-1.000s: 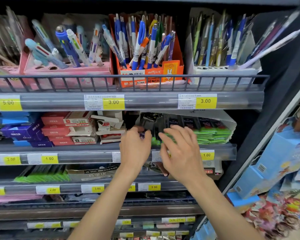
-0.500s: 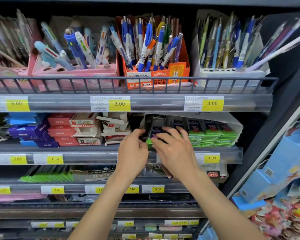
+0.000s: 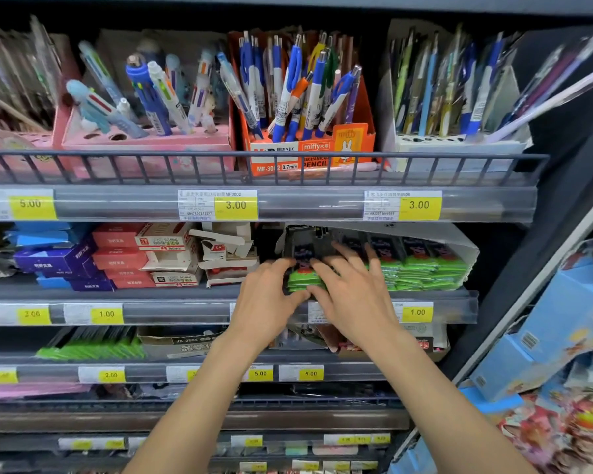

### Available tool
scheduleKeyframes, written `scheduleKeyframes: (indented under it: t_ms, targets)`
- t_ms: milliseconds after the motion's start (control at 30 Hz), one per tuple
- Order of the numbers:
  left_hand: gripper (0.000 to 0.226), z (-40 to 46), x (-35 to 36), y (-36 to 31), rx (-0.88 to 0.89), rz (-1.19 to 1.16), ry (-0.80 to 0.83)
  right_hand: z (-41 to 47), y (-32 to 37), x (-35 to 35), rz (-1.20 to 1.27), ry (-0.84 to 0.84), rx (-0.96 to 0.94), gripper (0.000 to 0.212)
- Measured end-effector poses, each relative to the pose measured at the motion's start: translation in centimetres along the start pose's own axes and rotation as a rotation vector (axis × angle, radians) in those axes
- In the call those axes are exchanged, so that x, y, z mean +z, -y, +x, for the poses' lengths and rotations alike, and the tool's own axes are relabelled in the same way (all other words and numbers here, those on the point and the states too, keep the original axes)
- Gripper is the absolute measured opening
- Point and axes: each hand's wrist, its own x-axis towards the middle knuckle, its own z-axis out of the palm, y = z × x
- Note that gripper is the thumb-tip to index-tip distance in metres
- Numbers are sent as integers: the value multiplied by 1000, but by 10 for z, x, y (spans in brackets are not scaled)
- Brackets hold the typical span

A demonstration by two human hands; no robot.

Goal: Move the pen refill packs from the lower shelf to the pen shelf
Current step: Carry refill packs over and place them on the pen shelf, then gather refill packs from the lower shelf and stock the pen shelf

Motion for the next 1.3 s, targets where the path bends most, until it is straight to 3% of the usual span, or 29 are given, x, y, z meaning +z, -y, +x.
scheduleKeyframes:
  t_ms: [200, 300, 400, 500, 600, 733, 900, 1000, 1133, 1300]
  targets:
    - [42, 6, -1, 4, 4, -99, 1, 3, -2, 1, -10, 26, -31, 27]
    - [40, 2, -1, 4, 72, -61, -33, -1, 2, 2, 18, -5, -23, 37]
    - [39, -14, -2, 1, 136, 26, -84, -16, 6, 4, 130, -84, 6, 56]
    - [30, -45, -9, 6, 145, 9, -156, -42, 15, 7, 288, -196, 9, 48]
    - [22, -79, -18, 28, 120, 14, -229, -61, 39, 11, 431, -202, 12, 47]
    - [17, -125, -40, 78, -44, 64, -257, -68, 91, 26, 679, -64, -1, 47]
    - [17, -197, -77, 172, -366, 152, -267, -70, 189, 61, 796, 214, -27, 39]
    - [30, -224, -111, 240, -516, 222, -206, -63, 249, 84, 770, 319, -30, 39]
    - [48, -232, -162, 320, -592, 269, -107, -43, 329, 111, 655, 355, -84, 39]
    - [54, -215, -205, 388, -544, 352, -8, -6, 409, 140, 444, 424, -119, 50]
